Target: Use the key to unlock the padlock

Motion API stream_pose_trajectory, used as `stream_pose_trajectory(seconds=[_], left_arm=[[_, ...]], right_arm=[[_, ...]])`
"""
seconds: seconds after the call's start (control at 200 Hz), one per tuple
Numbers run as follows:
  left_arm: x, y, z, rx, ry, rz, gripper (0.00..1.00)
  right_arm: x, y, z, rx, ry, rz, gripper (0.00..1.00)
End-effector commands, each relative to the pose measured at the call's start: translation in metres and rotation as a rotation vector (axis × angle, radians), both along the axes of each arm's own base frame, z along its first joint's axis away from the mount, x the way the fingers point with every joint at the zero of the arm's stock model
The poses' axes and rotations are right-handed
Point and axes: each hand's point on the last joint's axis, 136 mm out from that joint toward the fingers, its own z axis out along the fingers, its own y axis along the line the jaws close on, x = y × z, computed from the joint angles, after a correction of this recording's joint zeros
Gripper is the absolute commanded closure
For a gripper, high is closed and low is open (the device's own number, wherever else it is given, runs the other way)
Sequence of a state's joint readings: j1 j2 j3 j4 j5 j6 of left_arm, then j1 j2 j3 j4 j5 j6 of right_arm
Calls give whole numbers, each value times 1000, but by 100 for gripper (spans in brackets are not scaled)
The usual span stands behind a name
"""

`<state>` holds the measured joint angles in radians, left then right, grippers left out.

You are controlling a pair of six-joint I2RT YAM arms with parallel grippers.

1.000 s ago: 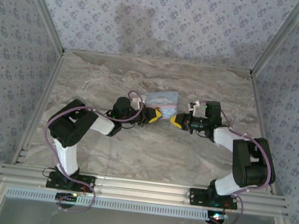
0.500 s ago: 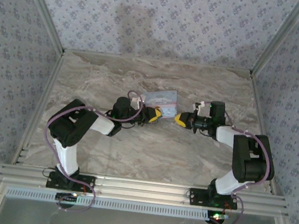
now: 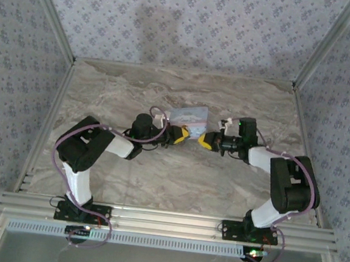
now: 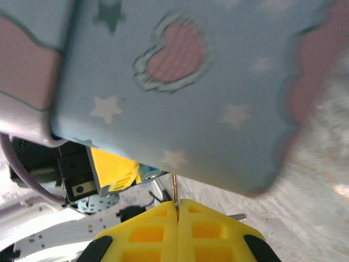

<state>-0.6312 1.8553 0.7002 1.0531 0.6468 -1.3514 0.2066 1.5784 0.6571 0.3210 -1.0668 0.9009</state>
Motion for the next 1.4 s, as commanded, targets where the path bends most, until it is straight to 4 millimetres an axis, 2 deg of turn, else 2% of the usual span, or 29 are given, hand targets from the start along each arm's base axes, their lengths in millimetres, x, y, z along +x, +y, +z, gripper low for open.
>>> stream_pose_trajectory(seconds=[0.0, 0.105, 0.35, 0.725, 0.929, 1.224, 1.394], left_arm=[[-8, -6, 17, -50, -77, -54, 100], [-9, -5, 19, -52, -81, -53, 100], [-12, -3, 22, -54, -90, -55, 100], [-10, -4, 17, -45, -82, -53, 100], [-8, -1, -9, 67, -49, -48, 100], [-14, 13, -62, 300, 9, -53, 100], [-20, 19, -75, 345, 20, -54, 99]], right_arm=[[4, 4, 12, 13, -36, 28, 100], [11, 2, 9, 4, -22, 9, 100], [31, -23, -7, -22, 27, -103, 100], [35, -39, -6, -11, 20, -156, 100], [11, -28, 5, -85, -85, -80, 100], [-31, 0, -1, -165, -122, 62, 100], [-60, 19, -8, -227, -205, 206, 100]])
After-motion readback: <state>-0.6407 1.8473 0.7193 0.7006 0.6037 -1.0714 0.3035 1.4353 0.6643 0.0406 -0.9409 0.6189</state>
